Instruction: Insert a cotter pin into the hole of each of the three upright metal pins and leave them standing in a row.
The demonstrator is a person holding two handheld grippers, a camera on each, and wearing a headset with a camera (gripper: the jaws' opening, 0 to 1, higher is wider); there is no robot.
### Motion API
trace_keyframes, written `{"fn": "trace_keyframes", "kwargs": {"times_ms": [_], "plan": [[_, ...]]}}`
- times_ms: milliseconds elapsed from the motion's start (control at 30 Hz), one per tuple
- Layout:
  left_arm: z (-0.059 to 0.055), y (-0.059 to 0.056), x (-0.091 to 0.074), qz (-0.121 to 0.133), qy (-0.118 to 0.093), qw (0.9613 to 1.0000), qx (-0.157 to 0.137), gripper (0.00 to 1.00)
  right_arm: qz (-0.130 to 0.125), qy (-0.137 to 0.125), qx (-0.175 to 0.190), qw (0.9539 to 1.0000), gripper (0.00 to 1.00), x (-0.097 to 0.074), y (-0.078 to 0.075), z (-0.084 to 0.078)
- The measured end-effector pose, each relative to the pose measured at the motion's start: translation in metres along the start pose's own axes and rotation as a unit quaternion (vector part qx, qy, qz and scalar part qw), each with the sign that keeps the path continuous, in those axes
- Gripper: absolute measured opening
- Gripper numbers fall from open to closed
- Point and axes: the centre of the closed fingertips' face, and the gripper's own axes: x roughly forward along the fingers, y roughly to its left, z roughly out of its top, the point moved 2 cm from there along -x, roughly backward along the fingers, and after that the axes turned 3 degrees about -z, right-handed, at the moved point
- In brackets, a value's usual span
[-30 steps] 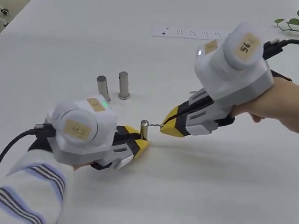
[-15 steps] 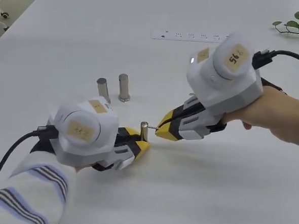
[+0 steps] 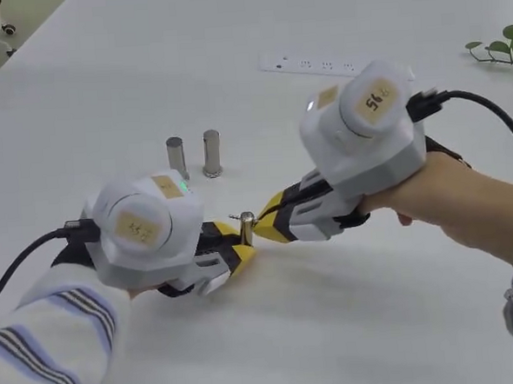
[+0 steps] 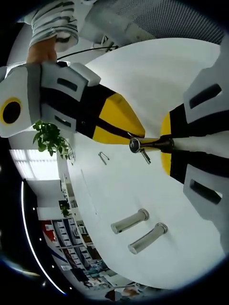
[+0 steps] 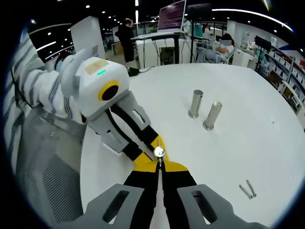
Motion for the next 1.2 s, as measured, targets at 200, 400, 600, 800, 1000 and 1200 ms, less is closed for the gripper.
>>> {"fn": "trace_keyframes", "kwargs": {"times_ms": [200,400,600,800,1000,1200], "plan": [[0.001,0.0,0.001,0.001,-0.002,1.0,-0.002,0.07,-0.005,-0.01,-0.004,0.9999,0.13,-0.004,-0.002,0.001],[0.001,0.0,0.001,0.001,-0.004,1.0,-0.003,0.08,-0.006,-0.008,-0.007,0.9999,0.11,-0.014,-0.002,-0.004],[0.0,0.0,0.001,0.001,-0.005,1.0,-0.002,0.08,0.0,-0.008,-0.011,0.9999,0.04,-0.017,0.001,-0.006],[0.0,0.0,0.001,0.001,-0.005,1.0,-0.002,0.08,-0.003,-0.013,-0.009,0.9999,0.04,-0.016,-0.001,-0.002],[0.0,0.0,0.001,0.001,-0.004,1.0,-0.002,0.08,-0.002,-0.018,-0.013,0.9997,0.03,-0.014,0.0,0.003],[0.0,-0.001,0.001,0.003,-0.001,1.0,0.005,0.07,0.0,-0.015,-0.017,0.9997,0.03,-0.013,0.001,0.002]]}}
